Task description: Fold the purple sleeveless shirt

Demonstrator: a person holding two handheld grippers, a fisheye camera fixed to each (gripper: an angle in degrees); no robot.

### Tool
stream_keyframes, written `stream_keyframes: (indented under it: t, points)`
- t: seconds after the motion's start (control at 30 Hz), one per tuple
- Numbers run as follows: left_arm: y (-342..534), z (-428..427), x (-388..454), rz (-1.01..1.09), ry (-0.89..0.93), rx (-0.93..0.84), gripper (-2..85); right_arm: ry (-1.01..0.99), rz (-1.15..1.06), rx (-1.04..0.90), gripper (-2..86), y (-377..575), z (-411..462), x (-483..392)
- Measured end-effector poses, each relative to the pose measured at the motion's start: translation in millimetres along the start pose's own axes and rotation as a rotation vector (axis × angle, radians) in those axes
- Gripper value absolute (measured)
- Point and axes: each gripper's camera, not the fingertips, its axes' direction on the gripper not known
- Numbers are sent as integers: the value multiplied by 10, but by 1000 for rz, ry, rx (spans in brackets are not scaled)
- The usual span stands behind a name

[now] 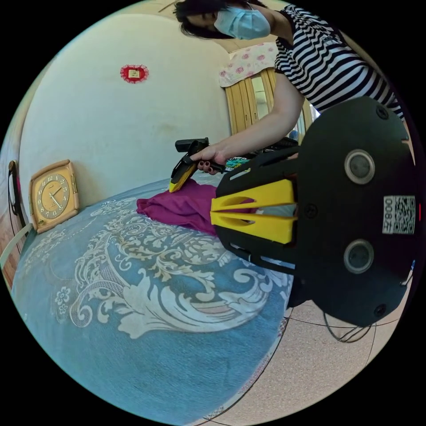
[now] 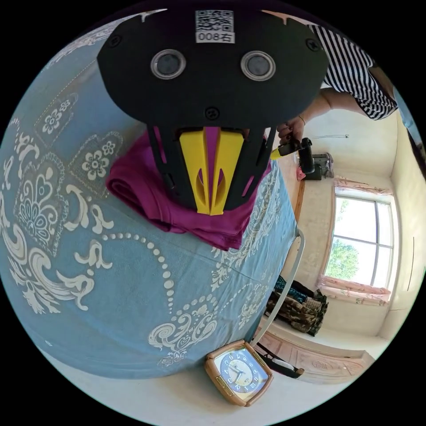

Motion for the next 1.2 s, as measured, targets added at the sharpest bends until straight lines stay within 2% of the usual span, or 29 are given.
stream_keyframes:
  t: [0.13, 0.43, 0.77, 0.87, 1.0, 1.2]
  points:
    - [212, 9, -14, 4, 23, -6, 6, -85, 30, 21, 35, 693, -418, 164]
    - [805, 184, -80, -41, 32, -36, 4, -234, 349, -48, 77, 2265, -679, 644]
    - [1391, 778, 35, 51, -4, -185, 29, -321, 349, -103, 63, 2364, -706, 606]
    - [1536, 1107, 237, 190, -72, -276, 58, -343, 361, -115, 39, 2386, -747, 632]
    - [1765, 1716, 641, 476, -224, -425, 82, -421, 369, -98, 28, 2457, -883, 679]
    - [2200, 2423, 1016, 845, -438, -533, 93, -537, 389, -71, 23, 2551, -1068, 731]
